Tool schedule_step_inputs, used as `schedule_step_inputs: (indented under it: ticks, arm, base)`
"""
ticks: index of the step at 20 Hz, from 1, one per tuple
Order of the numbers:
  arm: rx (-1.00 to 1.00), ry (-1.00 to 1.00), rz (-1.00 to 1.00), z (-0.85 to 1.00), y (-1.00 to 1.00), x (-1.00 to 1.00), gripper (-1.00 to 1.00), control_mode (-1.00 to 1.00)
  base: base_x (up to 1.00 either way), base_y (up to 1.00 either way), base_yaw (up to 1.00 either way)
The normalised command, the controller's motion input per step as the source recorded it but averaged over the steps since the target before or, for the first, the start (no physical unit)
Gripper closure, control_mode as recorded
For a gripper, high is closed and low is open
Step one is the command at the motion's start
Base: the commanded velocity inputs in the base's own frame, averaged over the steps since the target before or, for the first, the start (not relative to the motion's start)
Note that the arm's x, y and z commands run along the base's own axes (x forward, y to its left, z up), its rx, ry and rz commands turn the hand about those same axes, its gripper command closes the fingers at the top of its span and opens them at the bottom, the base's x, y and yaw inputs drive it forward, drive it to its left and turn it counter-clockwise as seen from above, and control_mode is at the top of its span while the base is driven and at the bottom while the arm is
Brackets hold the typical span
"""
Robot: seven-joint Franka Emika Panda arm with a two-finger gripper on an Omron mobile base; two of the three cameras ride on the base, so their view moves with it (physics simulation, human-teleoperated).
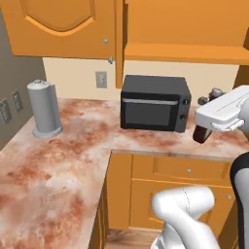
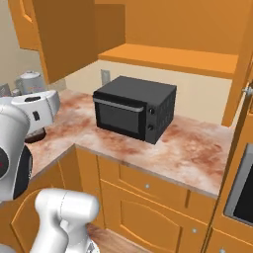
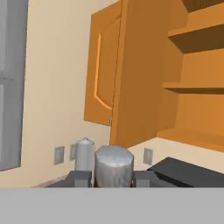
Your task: Collect the paprika, ketchup, and shaker from the cabinet and place them next to the stove.
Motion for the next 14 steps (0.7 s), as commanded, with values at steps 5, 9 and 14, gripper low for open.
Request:
schedule_step_inputs:
  ticks: [5,9,14]
  arm:
    - [0.00,0.00,0.00,0.00,0.00,0.00,1.00,1.00]
    - [0.00,0.00,0.00,0.00,0.00,0.00,1.00,1.00]
    - [0.00,0.00,0.00,0.00,0.00,0.00,1.00,1.00]
  base:
    - [-0.51,-0.15,0.46]
    - [-0.64,-0.10,0.47]
    - [-0.70,-0.05,0.46]
